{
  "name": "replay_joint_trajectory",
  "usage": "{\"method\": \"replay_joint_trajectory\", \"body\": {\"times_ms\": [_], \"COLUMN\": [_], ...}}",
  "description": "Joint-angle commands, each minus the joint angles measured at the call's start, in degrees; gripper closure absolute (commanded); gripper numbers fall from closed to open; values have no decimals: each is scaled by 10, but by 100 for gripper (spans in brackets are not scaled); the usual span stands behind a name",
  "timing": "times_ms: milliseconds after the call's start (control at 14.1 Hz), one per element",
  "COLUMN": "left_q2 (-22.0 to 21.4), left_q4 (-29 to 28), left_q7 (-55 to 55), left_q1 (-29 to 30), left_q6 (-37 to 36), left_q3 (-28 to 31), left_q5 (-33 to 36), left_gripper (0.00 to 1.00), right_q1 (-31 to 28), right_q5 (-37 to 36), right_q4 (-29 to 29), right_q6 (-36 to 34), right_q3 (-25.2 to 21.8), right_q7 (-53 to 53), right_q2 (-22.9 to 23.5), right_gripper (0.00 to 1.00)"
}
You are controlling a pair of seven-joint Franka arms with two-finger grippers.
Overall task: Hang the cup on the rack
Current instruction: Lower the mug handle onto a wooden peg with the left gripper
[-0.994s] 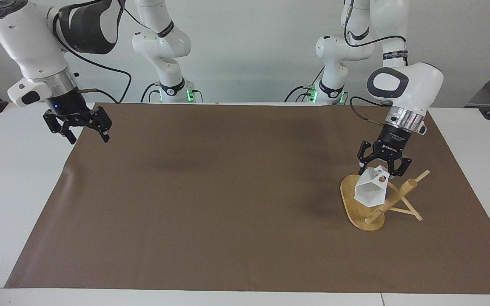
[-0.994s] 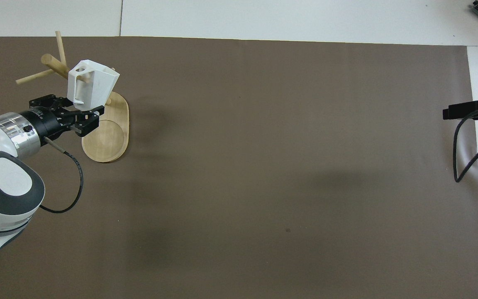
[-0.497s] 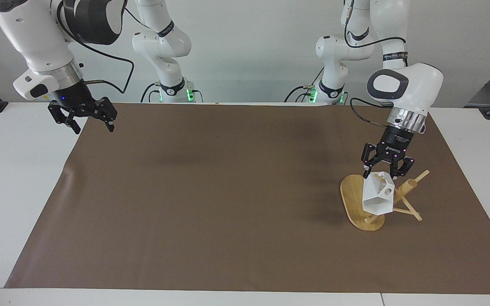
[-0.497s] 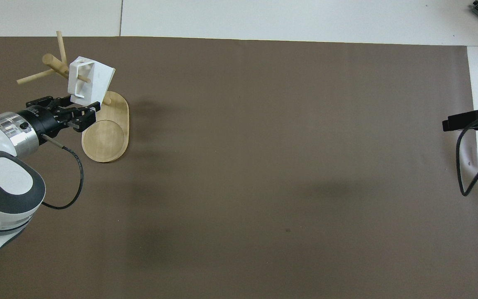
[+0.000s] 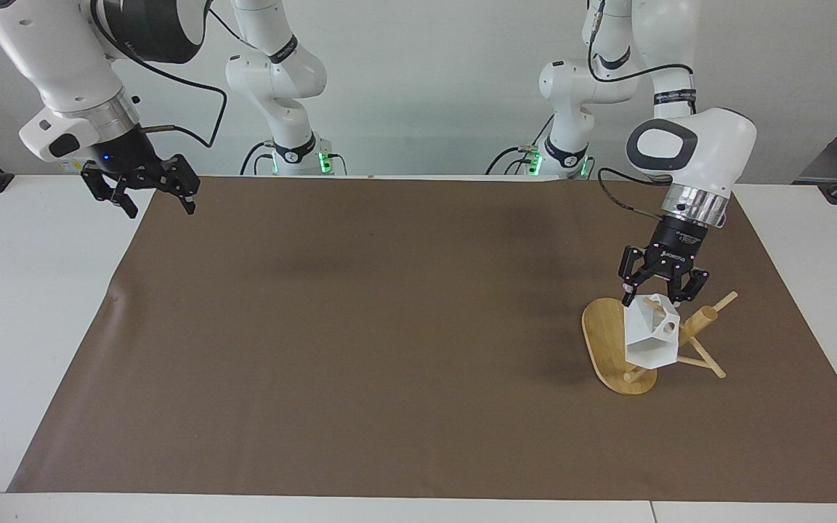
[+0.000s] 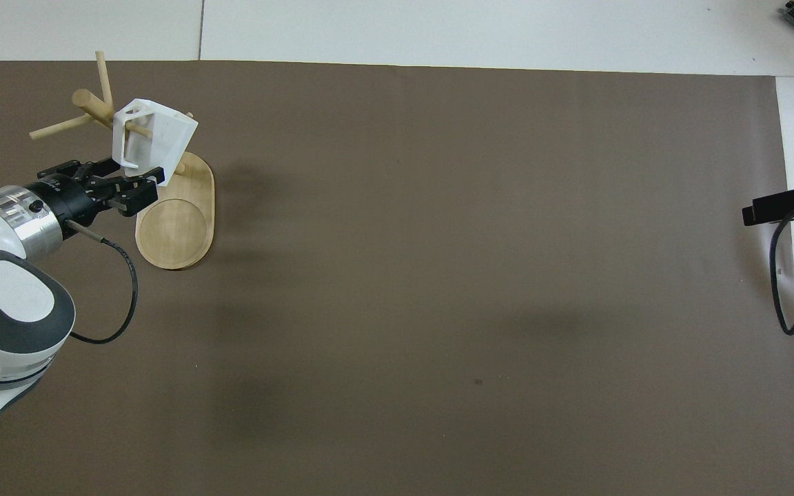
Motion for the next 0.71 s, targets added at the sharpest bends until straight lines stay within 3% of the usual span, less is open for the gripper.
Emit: {"method": "replay_joint_trajectory", "body": {"times_ms": [0,284,639], "left_q2": [9,-3,-55], "left_q4": [9,5,6], "left_q7": [-12,-10,-11], "left_q1": [6,12,49], "left_q6": [6,-30,-173], "left_q3": [-1,3,3], "left_q5": [7,16,174], "left_gripper": [0,0,0], "right_q1": [-3,-3,-3], "right_q5": [-9,-10,-9], "right_q4": [3,3,-1], "right_q6": [-4,-1,0], "right_q3": [5,5,5], "right_q7": [9,74,74], "right_q2": [-3,-3,-4], "right_gripper": [0,0,0]}}
